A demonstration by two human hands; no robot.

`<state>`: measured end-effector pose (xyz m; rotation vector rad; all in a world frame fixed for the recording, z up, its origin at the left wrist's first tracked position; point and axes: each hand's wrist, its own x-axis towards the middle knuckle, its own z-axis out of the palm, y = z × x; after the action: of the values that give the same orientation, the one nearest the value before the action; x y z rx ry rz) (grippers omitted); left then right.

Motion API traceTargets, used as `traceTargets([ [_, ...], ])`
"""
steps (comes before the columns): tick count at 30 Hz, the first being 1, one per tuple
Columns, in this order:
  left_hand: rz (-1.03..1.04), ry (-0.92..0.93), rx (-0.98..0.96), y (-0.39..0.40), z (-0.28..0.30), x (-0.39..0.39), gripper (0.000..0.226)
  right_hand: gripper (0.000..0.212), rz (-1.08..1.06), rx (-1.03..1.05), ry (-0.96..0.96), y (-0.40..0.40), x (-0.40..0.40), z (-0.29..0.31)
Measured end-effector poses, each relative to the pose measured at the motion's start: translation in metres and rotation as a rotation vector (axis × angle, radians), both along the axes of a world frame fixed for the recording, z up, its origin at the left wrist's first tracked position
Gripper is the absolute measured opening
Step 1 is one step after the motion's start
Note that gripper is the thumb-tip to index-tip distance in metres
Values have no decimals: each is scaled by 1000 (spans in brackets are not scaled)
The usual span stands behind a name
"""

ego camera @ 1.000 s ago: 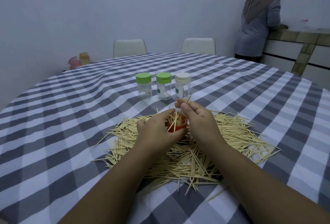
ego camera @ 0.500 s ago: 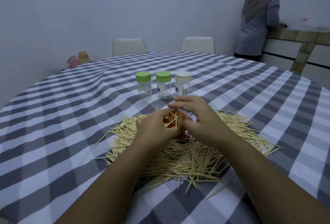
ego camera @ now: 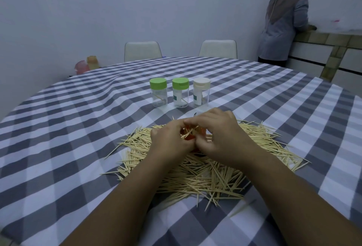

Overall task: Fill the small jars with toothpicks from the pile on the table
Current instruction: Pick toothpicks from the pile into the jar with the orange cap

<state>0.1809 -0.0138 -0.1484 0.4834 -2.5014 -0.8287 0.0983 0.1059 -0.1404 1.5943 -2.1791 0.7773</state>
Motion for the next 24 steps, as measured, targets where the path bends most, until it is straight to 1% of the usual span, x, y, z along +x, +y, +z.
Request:
traceTargets([
  [3,4,3,-3,-1,0,-1,21,36,-18,-16,69,-2,3,-1],
  [7,-1,-2,-14,1,0,-1,30,27,-81,-16,163,-5,5,-2],
  [12,22,16,-26,4,1,0,28,27,-169,-45,268,-13,12,-5],
  [15,13,29,-25,6,3,2,39,15,-199,-117,365,-16,13,-10],
  [16,14,27,-23,6,3,2,39,12,-202,-141,363,-17,13,-11],
  [18,9,38,-13,5,3,2,37,11,-221,-200,296,-18,14,-12],
  [20,-8,53,-7,4,0,0,32,13,-249,-238,168,-17,15,-9],
  [22,-2,66,-5,2,-3,-1,19,17,-265,-214,-60,-15,11,-7],
  [23,4,67,-1,1,-5,-1,21,21,-254,-204,-196,-14,8,-7],
  [24,4,68,3,0,-7,-2,30,26,-235,-218,-306,-13,4,-8],
])
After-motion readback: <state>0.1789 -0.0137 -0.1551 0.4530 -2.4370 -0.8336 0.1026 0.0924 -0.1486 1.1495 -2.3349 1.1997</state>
